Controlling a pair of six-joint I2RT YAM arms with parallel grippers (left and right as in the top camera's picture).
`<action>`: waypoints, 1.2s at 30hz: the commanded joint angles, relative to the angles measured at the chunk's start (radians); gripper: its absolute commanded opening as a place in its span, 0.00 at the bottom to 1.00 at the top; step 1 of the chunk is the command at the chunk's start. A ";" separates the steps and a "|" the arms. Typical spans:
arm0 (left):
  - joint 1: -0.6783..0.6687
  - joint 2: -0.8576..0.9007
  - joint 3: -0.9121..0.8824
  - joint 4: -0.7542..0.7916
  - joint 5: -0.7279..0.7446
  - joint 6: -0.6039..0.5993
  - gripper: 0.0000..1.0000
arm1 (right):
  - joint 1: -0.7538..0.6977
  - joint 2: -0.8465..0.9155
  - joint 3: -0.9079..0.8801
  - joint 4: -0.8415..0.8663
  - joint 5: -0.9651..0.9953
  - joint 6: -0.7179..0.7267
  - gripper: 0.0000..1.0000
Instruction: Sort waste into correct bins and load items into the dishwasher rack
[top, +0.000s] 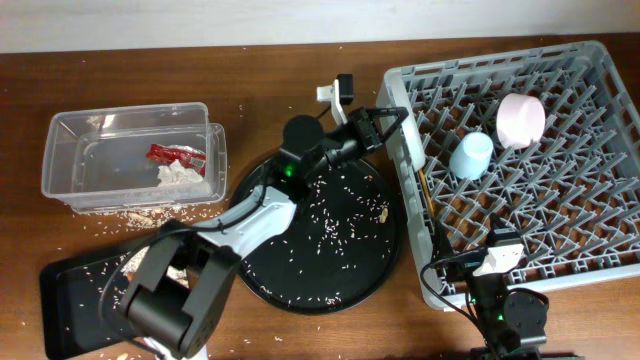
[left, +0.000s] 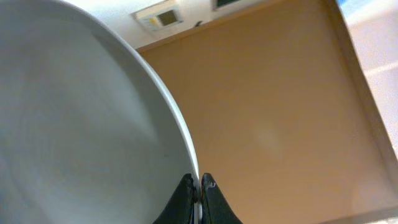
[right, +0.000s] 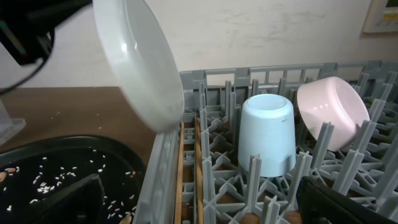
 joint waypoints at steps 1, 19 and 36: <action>0.000 0.041 0.023 0.012 -0.021 -0.023 0.13 | -0.007 -0.005 -0.005 -0.003 -0.009 0.004 0.98; 0.265 -0.361 0.023 -1.054 0.008 0.782 0.99 | -0.007 -0.005 -0.005 -0.003 -0.009 0.004 0.98; 0.276 -1.226 0.003 -1.877 -0.726 1.190 0.99 | -0.007 -0.005 -0.005 -0.003 -0.009 0.004 0.98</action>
